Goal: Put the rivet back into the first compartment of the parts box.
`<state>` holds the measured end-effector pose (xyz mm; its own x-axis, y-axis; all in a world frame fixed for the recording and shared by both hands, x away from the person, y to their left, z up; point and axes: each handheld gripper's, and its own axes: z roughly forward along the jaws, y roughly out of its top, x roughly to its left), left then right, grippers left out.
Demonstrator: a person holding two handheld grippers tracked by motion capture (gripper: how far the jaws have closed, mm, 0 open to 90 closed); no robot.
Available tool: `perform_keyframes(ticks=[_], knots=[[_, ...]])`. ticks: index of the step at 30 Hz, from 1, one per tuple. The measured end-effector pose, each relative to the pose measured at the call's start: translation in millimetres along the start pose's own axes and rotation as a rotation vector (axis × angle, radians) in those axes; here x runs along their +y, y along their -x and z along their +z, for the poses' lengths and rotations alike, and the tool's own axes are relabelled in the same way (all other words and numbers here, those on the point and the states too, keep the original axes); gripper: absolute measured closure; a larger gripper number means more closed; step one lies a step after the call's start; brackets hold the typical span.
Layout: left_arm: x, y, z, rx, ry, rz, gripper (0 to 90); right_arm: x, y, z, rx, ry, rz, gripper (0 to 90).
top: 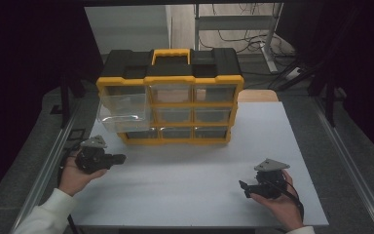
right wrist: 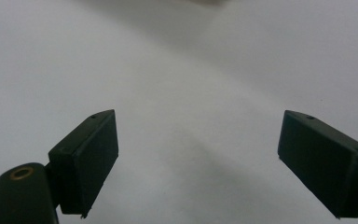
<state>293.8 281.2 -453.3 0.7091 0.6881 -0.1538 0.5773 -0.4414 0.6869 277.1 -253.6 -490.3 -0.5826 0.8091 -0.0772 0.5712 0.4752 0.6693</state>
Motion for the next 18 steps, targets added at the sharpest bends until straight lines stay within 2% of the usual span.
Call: perform_keyframes(ticks=[6, 12, 18], knots=[[5.8, -13.4, -27.7, 0.032, 0.059, -0.028, 87.2, 0.0, -0.1, -0.1, 0.002, 0.001, 0.0, 12.5], [14.9, -24.0, -54.3, 0.043, 0.116, -0.061, 87.2, 0.2, -0.3, 0.2, 0.002, 0.001, -0.004, 12.5], [25.4, -28.1, -73.1, 0.067, 0.152, -0.06, 87.2, 0.5, -0.3, 0.4, 0.001, -0.002, -0.001, 12.5]])
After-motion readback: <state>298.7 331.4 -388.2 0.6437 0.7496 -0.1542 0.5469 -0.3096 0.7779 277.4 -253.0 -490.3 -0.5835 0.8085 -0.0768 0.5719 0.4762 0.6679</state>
